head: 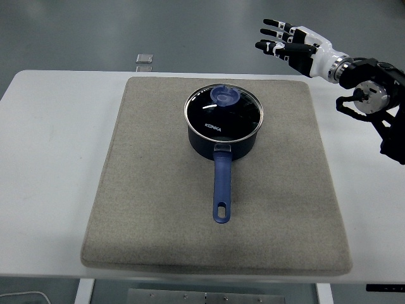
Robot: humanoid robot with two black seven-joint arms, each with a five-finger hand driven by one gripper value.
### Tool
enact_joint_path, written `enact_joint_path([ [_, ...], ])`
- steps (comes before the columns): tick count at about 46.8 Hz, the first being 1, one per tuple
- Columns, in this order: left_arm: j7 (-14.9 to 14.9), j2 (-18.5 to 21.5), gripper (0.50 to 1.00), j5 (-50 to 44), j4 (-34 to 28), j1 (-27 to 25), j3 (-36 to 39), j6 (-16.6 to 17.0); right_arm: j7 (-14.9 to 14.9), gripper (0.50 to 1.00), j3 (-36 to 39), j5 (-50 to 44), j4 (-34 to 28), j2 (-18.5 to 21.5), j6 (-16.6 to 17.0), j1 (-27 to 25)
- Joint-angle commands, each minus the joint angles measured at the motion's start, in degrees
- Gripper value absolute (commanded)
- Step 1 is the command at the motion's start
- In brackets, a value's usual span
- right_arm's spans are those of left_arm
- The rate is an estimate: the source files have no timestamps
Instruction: Lift the pot lid and place it to the right of the pot.
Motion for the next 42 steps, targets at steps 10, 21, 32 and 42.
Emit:
enact_joint_path([
  [10, 0.00, 0.00, 1.000, 0.00, 0.01, -0.01, 0.00, 0.00, 0.09, 0.944, 0.09, 0.00, 0.00, 0.09, -0.16, -0.02],
  [21, 0.00, 0.00, 1.000, 0.00, -0.26, -0.01, 0.00, 0.00, 0.44, 0.944, 0.44, 0.08, 0.00, 0.00, -1.31, -0.02],
  [32, 0.00, 0.00, 1.000, 0.00, -0.17, -0.01, 0.00, 0.00, 0.53, 0.944, 0.36, -0.01, 0.00, 0.09, -1.22, -0.02],
  [42, 0.00, 0.00, 1.000, 0.00, -0.17, -0.01, 0.00, 0.00, 0.53, 0.944, 0.36, -0.09, 0.00, 0.09, -1.31, 0.07],
])
